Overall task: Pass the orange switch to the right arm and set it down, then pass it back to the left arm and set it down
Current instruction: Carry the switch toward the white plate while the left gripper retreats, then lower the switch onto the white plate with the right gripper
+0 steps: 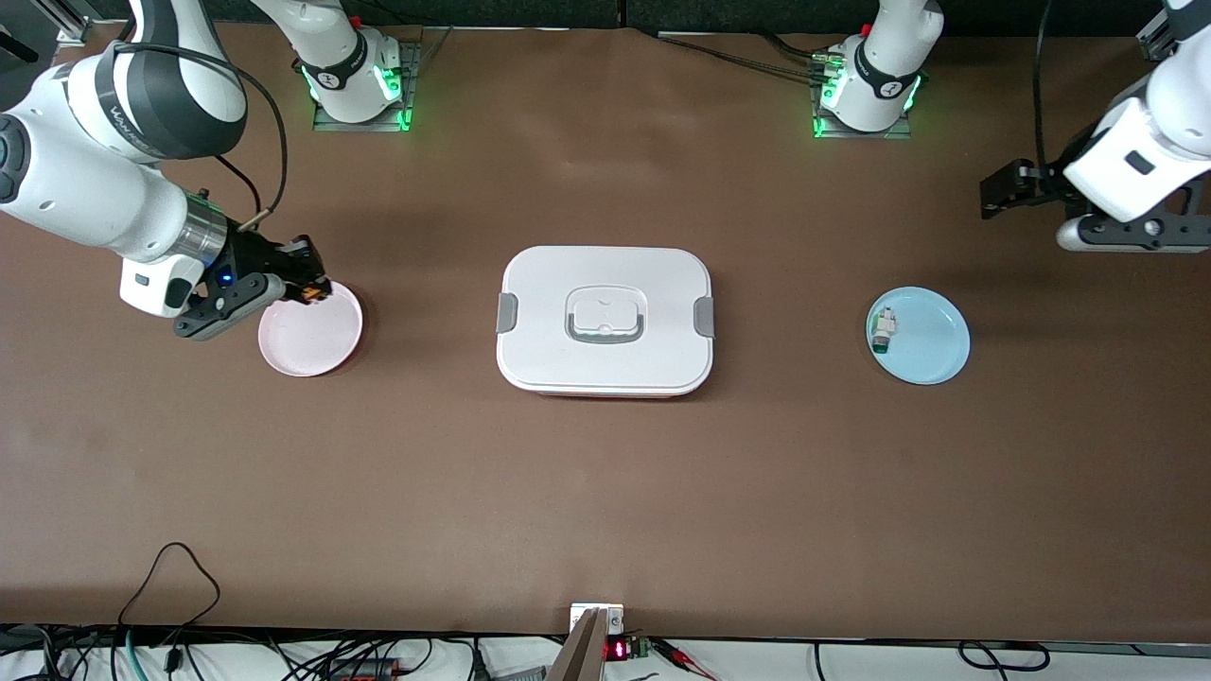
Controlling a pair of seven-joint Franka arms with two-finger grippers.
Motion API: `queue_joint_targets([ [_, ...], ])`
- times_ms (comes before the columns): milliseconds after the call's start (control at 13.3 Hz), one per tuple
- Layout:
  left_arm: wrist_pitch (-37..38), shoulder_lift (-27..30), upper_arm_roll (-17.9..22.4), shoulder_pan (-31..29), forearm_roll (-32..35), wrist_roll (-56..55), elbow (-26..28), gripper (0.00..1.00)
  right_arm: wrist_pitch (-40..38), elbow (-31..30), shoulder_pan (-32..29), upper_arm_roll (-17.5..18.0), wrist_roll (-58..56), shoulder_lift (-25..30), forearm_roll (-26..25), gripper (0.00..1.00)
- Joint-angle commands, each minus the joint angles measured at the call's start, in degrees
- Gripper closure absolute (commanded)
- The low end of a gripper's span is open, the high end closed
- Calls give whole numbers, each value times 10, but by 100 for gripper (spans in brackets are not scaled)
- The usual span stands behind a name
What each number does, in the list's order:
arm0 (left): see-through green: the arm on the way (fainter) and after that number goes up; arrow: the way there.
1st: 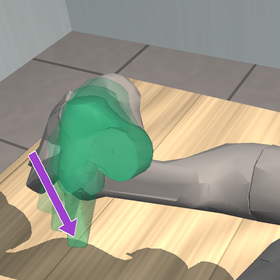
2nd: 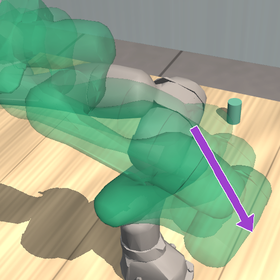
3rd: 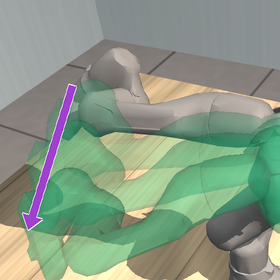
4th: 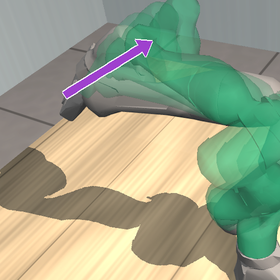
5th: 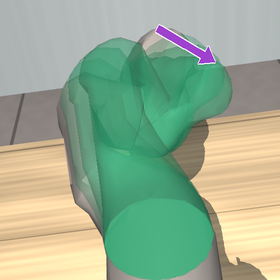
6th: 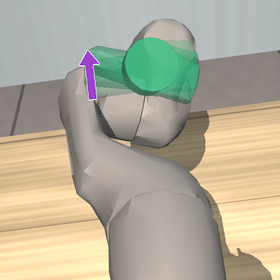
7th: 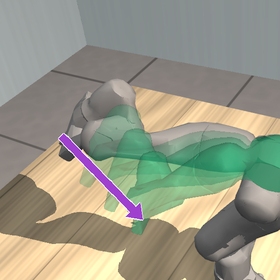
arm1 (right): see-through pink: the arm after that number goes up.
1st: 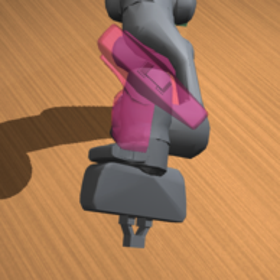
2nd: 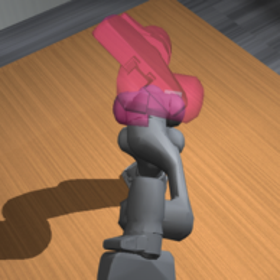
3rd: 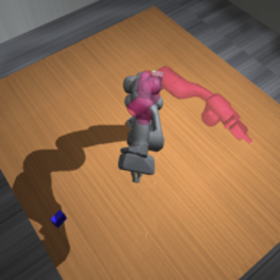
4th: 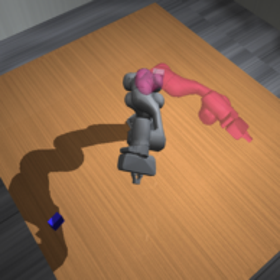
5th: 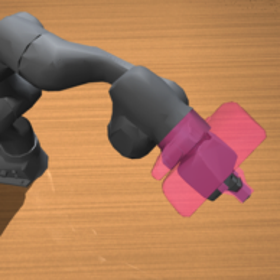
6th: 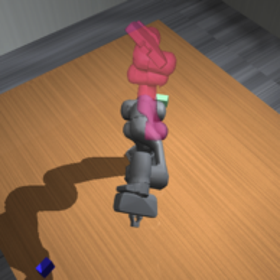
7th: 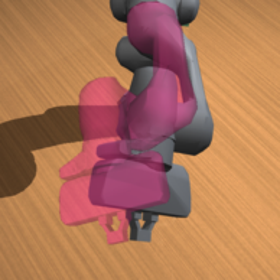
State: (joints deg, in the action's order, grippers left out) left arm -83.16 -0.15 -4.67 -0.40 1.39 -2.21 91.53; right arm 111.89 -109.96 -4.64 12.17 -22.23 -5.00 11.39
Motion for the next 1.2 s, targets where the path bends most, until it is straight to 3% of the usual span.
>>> queue_joint_targets([
  [0,-12,30,11,3,13,45,30,0,-13,15,-15,6,-29,-11,-24,73],
  [376,-17,52,49,2,13,50,71,0,-12,14,-51,6,-154,-35,-57,74],
  [1129,-17,44,42,2,10,38,63,0,0,9,-61,7,-337,-80,-154,73],
])
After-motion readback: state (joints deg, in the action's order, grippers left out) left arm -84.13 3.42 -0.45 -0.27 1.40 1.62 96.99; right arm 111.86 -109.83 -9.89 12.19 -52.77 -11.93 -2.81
